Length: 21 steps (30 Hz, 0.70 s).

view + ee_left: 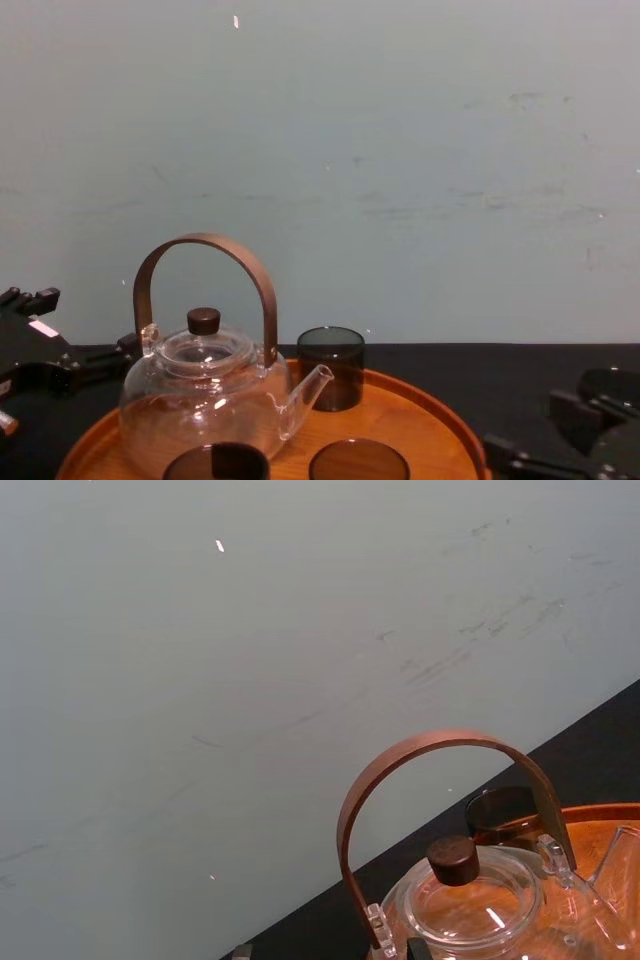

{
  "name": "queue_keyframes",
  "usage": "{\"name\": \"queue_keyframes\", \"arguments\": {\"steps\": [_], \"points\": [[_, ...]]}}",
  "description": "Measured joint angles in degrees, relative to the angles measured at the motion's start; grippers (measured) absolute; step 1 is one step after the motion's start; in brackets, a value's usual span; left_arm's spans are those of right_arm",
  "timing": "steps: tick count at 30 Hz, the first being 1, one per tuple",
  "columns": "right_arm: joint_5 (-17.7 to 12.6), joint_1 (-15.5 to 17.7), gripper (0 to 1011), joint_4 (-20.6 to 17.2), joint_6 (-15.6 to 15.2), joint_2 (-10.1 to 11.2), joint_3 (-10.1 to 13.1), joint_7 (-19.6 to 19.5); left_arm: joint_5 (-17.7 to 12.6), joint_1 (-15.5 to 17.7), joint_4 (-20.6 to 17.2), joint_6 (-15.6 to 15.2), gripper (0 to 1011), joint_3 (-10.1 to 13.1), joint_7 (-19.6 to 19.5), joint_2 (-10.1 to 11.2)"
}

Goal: Pick up the glass from the table and place it on the tray.

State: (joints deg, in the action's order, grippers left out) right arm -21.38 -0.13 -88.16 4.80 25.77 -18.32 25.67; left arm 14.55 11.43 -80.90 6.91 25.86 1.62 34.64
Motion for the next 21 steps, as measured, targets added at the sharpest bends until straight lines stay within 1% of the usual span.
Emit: {"name": "queue_keyframes", "arguments": {"steps": [9, 14, 21], "points": [[-0.64, 1.89, 1003, 0.99, 0.54, 0.83, 2.51, -0.98, 0.00, 0.00, 0.00, 0.00, 1001, 0.00, 0.00, 0.00], [-0.82, 2.35, 1003, 1.59, 0.66, 0.87, 3.37, -1.31, 0.00, 0.00, 0.00, 0.00, 1001, 0.00, 0.00, 0.00], [-1.89, 3.23, 1002, 2.81, 1.04, 0.93, 5.84, -1.98, 0.00, 0.00, 0.00, 0.00, 1001, 0.00, 0.00, 0.00]]}}
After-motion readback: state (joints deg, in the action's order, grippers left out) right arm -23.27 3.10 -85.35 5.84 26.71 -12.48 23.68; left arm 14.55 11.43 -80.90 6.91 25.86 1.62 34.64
